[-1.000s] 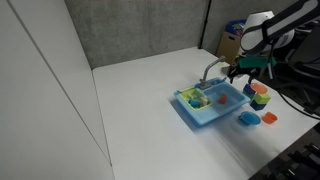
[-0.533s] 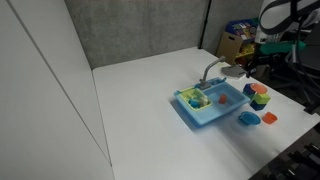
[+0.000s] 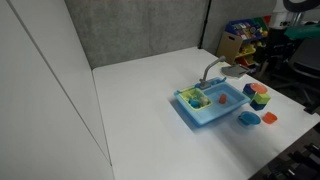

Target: Pick up the orange cup and put it in the sink

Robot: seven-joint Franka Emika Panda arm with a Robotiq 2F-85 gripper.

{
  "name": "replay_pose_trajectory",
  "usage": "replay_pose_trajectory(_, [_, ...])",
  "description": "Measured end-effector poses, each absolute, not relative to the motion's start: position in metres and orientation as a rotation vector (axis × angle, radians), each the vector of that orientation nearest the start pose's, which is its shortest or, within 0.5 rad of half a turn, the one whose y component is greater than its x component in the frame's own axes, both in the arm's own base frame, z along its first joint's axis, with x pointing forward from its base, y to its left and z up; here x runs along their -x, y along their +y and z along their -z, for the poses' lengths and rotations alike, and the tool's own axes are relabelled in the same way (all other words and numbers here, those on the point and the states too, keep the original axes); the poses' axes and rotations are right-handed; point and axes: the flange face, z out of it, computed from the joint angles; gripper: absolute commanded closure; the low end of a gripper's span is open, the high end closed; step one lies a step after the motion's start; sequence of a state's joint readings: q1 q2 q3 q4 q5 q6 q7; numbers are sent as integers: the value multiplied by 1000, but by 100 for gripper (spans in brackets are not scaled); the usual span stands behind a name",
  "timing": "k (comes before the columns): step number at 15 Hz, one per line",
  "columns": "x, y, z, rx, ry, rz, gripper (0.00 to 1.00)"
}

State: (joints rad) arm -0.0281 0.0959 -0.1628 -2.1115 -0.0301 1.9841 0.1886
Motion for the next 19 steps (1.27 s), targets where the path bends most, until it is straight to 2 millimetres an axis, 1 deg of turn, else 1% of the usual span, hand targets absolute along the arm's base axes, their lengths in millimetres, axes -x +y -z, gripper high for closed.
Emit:
replay_pose_trajectory(3, [-506, -84, -378, 3117, 482, -294, 0])
replay_pose_trajectory(10, [-469, -48, -444, 3119, 262, -142, 0])
replay_pose_trajectory(12, [-459, -42, -463, 3104, 216, -124, 0])
replay_pose_trajectory(15, [-445, -37, -486, 3102, 184, -110, 0])
replay_pose_trajectory(17, [-439, -34, -496, 3103, 175, -102, 0])
replay_pose_trajectory(19, [-436, -33, -501, 3104, 172, -96, 0])
